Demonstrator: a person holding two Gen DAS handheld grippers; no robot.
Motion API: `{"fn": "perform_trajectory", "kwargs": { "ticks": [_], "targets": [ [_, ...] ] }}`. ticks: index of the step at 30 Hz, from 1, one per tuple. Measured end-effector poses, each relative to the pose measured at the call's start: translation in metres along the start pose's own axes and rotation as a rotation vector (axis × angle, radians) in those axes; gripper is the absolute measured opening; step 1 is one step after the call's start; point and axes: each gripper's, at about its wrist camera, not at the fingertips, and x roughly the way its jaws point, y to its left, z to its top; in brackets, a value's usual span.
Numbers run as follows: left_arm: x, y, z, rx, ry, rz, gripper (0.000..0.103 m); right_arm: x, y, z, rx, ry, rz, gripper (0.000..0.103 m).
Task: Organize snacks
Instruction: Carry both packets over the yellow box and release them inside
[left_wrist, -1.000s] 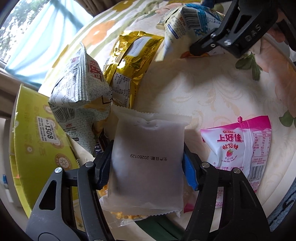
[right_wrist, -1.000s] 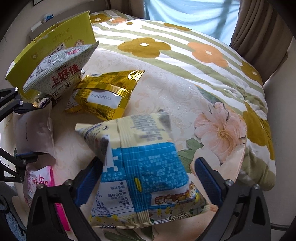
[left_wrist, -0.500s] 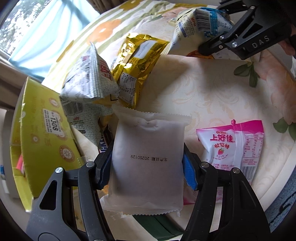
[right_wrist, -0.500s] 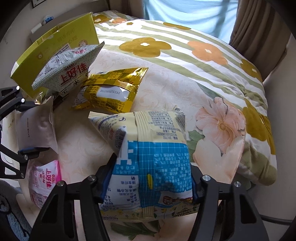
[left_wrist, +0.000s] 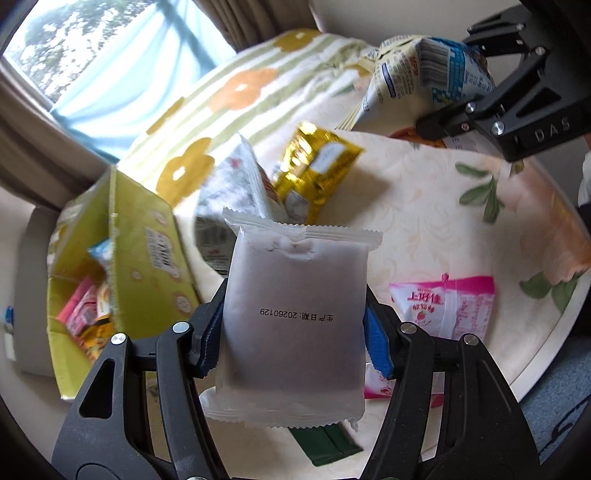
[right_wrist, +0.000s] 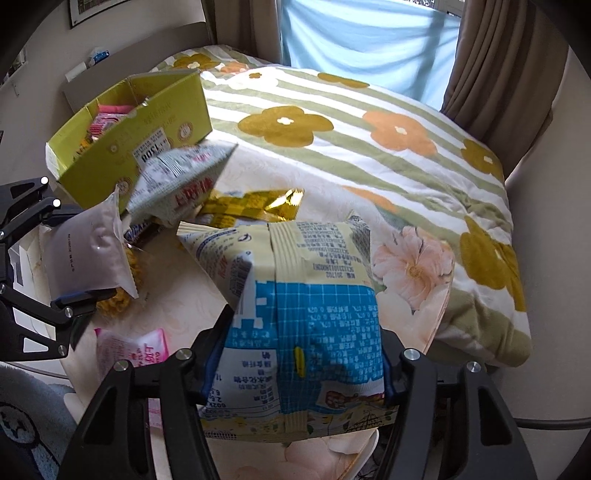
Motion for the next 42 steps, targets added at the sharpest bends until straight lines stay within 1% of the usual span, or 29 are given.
{"fn": "perform_trajectory", "kwargs": {
  "ticks": [5, 8, 11, 14, 18, 21, 23, 27, 31, 35, 36, 39, 42],
  "targets": [
    [-0.029, 0.025, 0.002, -0.106, -0.036, 0.022, 0.06, -0.024, 0.012, 0.016, -0.009, -0.06, 0.021, 0.059],
    [-0.047, 0.046, -0.001, -0.183, -0.059, 0.031, 0.06, -0.036, 0.022, 0.031, -0.014, -0.096, 0.048, 0.059],
    [-0.063, 0.072, -0.004, -0.26, -0.091, 0.046, 0.06, -0.049, 0.037, 0.045, -0.035, -0.128, 0.058, 0.059],
    [-0.076, 0.107, -0.011, -0.33, -0.123, 0.057, 0.06, -0.059, 0.054, 0.065, -0.057, -0.156, 0.056, 0.059],
    [-0.086, 0.156, -0.023, -0.386, -0.163, 0.079, 0.06, -0.069, 0.081, 0.095, -0.053, -0.199, 0.068, 0.059],
    [-0.089, 0.195, -0.034, -0.426, -0.177, 0.064, 0.06, -0.07, 0.108, 0.12, -0.044, -0.221, 0.067, 0.059],
    [-0.087, 0.222, -0.044, -0.448, -0.178, 0.051, 0.06, -0.069, 0.127, 0.135, -0.041, -0.23, 0.065, 0.059],
    [-0.076, 0.266, -0.064, -0.451, -0.164, 0.047, 0.06, -0.059, 0.165, 0.166, -0.033, -0.235, 0.076, 0.059],
    [-0.054, 0.308, -0.087, -0.463, -0.139, 0.002, 0.06, -0.04, 0.198, 0.191, -0.035, -0.223, 0.079, 0.059],
    [-0.025, 0.341, -0.107, -0.473, -0.09, -0.027, 0.06, -0.016, 0.224, 0.211, 0.004, -0.204, 0.072, 0.059],
    [-0.018, 0.345, -0.11, -0.476, -0.074, -0.032, 0.06, -0.012, 0.228, 0.214, 0.017, -0.201, 0.068, 0.059],
    [0.004, 0.362, -0.122, -0.494, -0.03, -0.066, 0.06, 0.004, 0.239, 0.222, 0.063, -0.185, 0.02, 0.059],
    [0.02, 0.371, -0.13, -0.493, -0.003, -0.075, 0.06, 0.016, 0.247, 0.227, 0.094, -0.17, 0.021, 0.059]
  ]
}}
